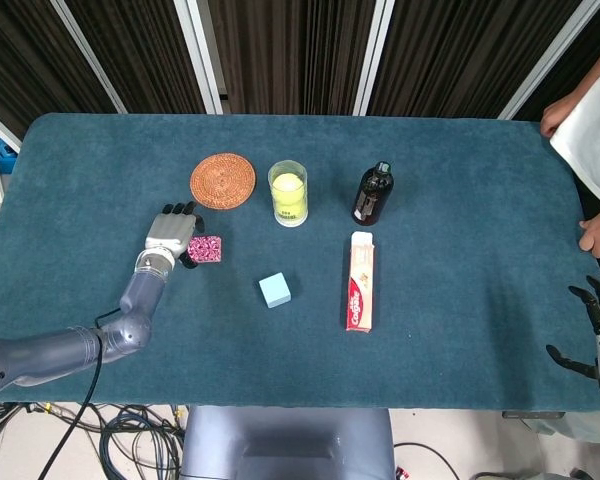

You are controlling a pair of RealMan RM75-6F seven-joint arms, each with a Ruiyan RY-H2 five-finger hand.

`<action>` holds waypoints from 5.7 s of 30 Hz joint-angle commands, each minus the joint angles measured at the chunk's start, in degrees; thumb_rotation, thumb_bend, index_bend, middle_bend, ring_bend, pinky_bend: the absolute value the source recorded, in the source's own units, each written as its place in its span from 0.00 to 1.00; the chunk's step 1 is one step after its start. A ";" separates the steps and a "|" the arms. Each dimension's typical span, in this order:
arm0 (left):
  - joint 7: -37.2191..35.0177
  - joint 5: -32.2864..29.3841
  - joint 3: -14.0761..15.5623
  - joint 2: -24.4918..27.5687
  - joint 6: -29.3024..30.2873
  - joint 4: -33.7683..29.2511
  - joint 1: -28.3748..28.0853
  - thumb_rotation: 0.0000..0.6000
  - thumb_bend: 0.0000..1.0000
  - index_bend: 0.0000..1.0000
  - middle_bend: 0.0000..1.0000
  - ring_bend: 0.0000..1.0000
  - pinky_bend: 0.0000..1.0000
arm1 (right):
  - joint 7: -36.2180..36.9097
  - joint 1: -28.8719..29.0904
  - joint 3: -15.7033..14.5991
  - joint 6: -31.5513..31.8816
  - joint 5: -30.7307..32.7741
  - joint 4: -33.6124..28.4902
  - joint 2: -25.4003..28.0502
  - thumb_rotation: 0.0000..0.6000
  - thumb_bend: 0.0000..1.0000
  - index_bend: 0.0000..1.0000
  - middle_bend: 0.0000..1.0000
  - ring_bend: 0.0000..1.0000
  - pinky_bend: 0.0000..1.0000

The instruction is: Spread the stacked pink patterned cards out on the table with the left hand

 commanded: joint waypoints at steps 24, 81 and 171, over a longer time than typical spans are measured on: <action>3.09 -1.93 -1.06 -1.78 0.01 1.56 -0.50 1.00 0.19 0.43 0.08 0.00 0.00 | 0.21 0.03 0.11 -0.38 0.29 -0.15 0.15 1.00 0.12 0.18 0.06 0.13 0.24; 6.94 -1.11 0.06 12.84 14.95 -30.82 1.94 1.00 0.37 0.55 0.10 0.00 0.00 | 1.52 -0.57 -0.05 0.65 -0.49 -0.88 0.95 1.00 0.12 0.18 0.06 0.13 0.24; 16.10 0.85 -7.10 6.21 24.80 -32.26 4.01 1.00 0.14 0.36 0.08 0.00 0.00 | 3.55 -1.57 0.93 0.88 1.20 -0.96 1.59 1.00 0.12 0.18 0.08 0.13 0.24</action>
